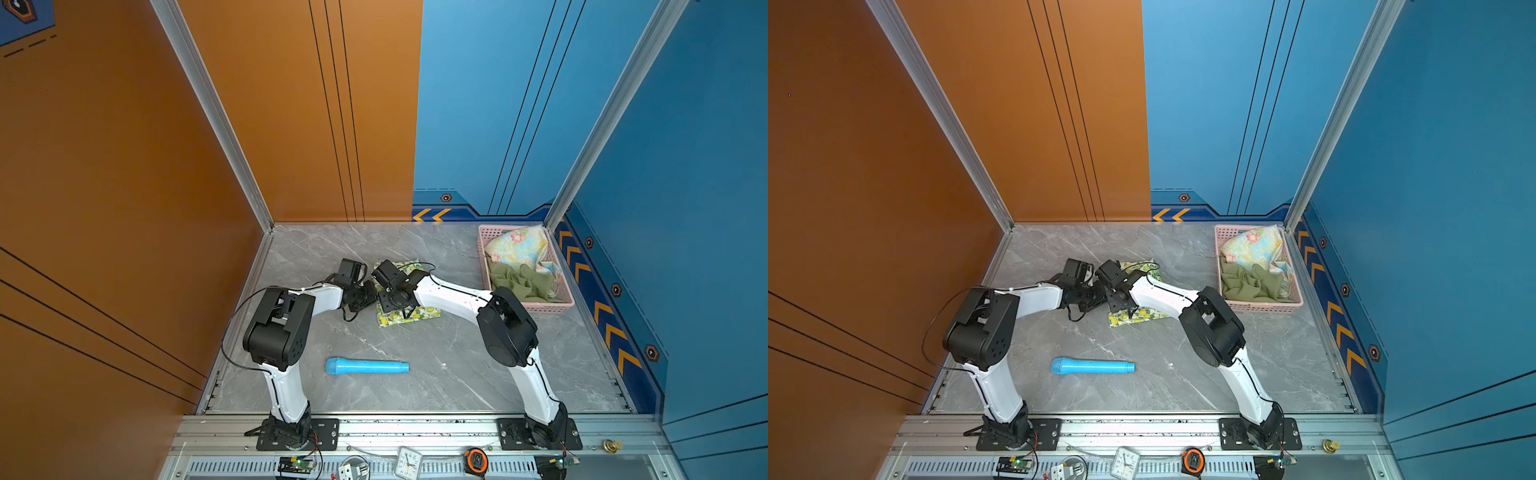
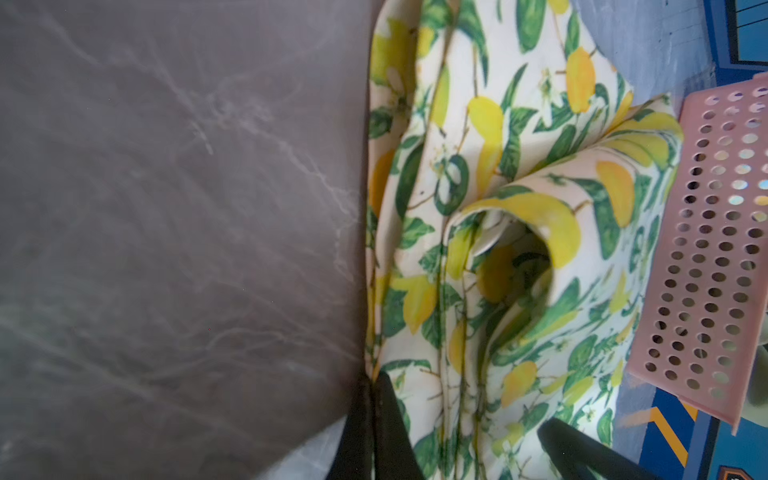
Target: Fold and stack the skirts
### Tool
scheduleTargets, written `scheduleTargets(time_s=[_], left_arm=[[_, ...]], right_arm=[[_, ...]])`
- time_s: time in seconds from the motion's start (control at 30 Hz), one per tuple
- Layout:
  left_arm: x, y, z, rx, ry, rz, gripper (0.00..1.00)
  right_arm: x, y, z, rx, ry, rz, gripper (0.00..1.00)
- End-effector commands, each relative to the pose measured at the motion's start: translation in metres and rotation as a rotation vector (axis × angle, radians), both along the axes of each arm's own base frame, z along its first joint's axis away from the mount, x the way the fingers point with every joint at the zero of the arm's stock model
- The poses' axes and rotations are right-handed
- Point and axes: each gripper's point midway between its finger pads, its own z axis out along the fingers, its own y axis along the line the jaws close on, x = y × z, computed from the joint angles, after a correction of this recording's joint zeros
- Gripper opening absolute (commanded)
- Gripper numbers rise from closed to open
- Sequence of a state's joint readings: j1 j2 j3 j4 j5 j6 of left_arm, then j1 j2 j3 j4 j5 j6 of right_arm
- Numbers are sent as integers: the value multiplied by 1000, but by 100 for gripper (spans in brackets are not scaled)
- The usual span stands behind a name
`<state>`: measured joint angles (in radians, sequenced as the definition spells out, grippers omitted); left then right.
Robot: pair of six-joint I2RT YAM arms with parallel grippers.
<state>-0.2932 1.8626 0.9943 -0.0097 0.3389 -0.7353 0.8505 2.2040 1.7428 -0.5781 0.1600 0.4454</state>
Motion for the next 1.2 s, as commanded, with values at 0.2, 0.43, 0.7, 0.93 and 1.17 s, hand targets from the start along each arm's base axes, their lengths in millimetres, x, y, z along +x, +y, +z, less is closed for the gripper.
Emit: scheduleTargets(time_s=[0.2, 0.43, 0.7, 0.93, 1.17], left_arm=[[-30, 8, -34, 1, 139, 28, 0], [-31, 9, -35, -2, 143, 33, 0], [-35, 10, -39, 10, 149, 31, 0], [-35, 8, -40, 17, 147, 26, 0], [-36, 6, -41, 19, 146, 18, 0]], right_arm=[[10, -17, -19, -126, -32, -61, 50], [17, -13, -32, -131, -17, -67, 35], [26, -12, 1, -52, -38, -87, 0], [26, -10, 28, 55, -12, -107, 0], [22, -3, 44, 136, 12, -124, 0]])
